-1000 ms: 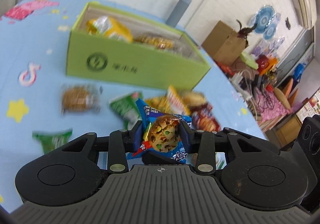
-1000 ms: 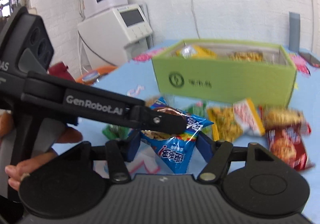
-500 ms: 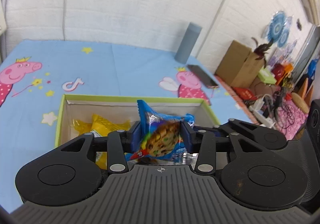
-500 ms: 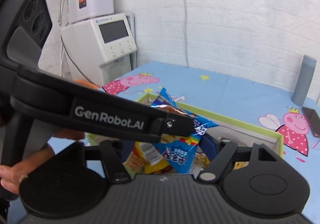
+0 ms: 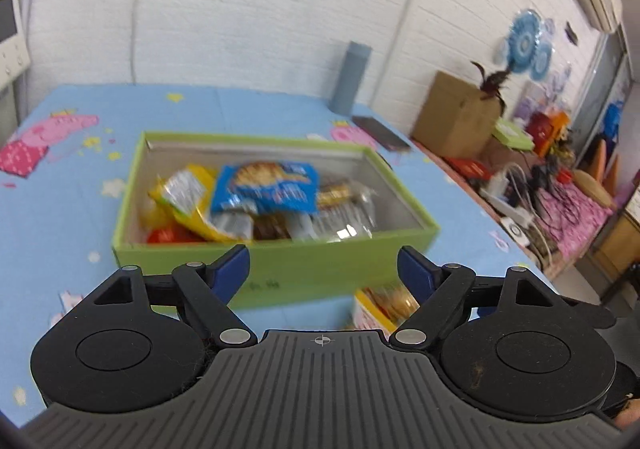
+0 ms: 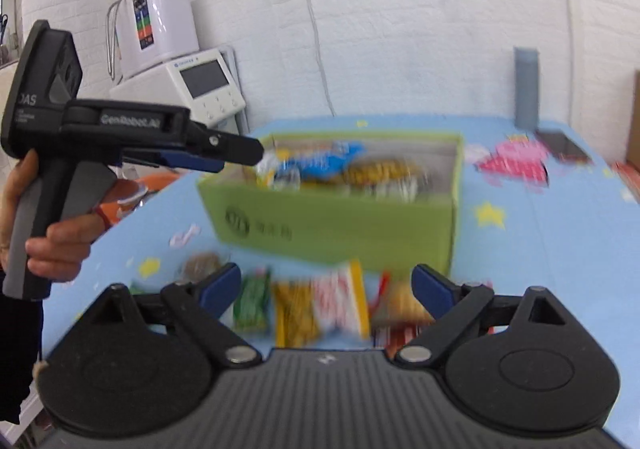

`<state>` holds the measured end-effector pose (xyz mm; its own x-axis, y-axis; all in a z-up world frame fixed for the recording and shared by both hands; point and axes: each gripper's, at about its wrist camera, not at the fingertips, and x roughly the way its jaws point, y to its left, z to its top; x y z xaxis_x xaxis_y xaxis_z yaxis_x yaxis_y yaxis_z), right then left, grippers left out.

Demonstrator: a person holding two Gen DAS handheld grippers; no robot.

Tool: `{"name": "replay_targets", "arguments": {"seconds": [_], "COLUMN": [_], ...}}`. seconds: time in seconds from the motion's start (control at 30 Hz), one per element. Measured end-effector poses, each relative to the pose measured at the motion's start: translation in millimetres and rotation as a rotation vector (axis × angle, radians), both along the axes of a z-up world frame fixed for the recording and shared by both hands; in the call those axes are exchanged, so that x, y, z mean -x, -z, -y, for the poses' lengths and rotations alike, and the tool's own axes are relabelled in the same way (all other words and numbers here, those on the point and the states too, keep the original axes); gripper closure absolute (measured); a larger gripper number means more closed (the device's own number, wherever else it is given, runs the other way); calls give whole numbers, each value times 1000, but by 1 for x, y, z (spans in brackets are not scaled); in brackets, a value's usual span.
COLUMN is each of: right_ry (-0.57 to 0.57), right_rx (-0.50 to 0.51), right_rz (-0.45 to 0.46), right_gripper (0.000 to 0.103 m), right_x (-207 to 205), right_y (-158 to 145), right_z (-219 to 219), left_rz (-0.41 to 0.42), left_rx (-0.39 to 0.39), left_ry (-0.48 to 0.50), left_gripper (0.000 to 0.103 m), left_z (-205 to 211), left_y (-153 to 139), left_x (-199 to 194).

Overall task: Organize snacks
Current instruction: 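Move the left gripper over the clear round-cake pack with green label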

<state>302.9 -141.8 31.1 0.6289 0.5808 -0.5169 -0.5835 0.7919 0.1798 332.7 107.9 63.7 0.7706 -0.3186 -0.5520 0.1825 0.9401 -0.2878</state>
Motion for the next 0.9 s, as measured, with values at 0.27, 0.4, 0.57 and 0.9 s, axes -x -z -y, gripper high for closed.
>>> {"name": "replay_targets", "arguments": {"seconds": [0.27,0.4,0.57,0.9], "right_ry": [103,71,88,24], "right_rx": [0,39,87,42], "right_rz": [-138,-94,-44,-109], "right_gripper": [10,10,10,9], "right_x": [53,69,88,83], "right_y": [53,54,48,54], "right_z": [29,18,13,-2], "left_rz": [-241,-249,-287,-307], "left_rx": [129,126,85,70], "left_ry": [109,104,156,203], "left_gripper": [50,51,55,58], "left_z": [54,70,86,89], "left_y": [64,66,70,76], "left_x": [36,29,6,9]}}
